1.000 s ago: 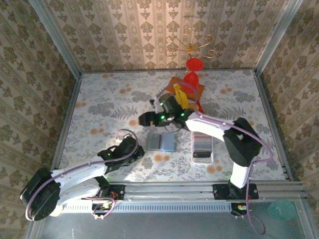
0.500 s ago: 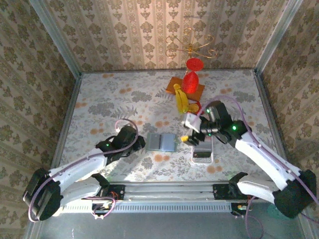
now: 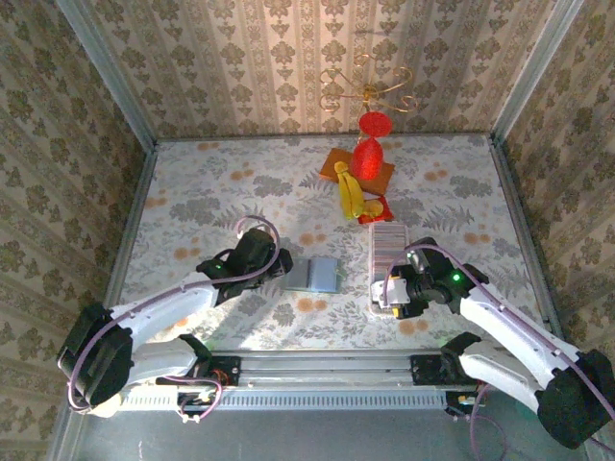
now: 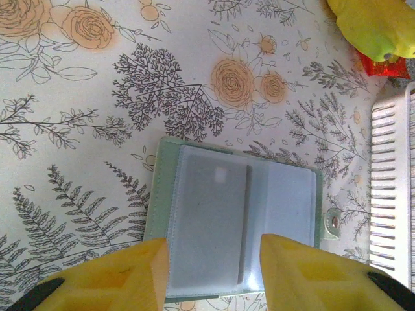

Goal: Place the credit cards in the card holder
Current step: Pick up the credit card from the storage box.

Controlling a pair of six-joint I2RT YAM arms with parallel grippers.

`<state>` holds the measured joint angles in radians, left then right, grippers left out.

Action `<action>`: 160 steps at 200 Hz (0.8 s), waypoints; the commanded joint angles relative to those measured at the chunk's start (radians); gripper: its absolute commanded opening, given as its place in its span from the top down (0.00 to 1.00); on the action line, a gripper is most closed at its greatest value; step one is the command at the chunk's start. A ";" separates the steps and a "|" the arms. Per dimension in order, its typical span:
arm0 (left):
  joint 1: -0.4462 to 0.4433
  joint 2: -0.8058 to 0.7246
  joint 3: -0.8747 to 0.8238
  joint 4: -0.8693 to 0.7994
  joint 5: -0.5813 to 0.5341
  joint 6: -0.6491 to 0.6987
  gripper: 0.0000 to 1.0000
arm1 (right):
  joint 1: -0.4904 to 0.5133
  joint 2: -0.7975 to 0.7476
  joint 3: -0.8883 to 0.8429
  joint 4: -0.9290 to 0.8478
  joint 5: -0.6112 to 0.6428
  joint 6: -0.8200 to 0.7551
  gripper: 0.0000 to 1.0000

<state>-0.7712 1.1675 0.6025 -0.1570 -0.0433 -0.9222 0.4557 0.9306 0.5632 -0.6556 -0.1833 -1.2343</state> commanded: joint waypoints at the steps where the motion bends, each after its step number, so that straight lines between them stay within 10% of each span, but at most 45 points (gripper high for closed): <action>1: 0.005 0.000 -0.023 0.039 0.029 0.001 0.60 | -0.005 0.035 -0.015 0.091 0.055 -0.053 0.27; 160: 0.003 -0.035 -0.070 0.036 0.046 -0.047 0.65 | -0.005 0.074 -0.041 0.188 0.094 -0.077 0.54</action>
<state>-0.7712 1.1561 0.5426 -0.1257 -0.0139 -0.9497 0.4553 1.0229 0.5289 -0.4870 -0.1413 -1.2915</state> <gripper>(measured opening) 0.369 0.477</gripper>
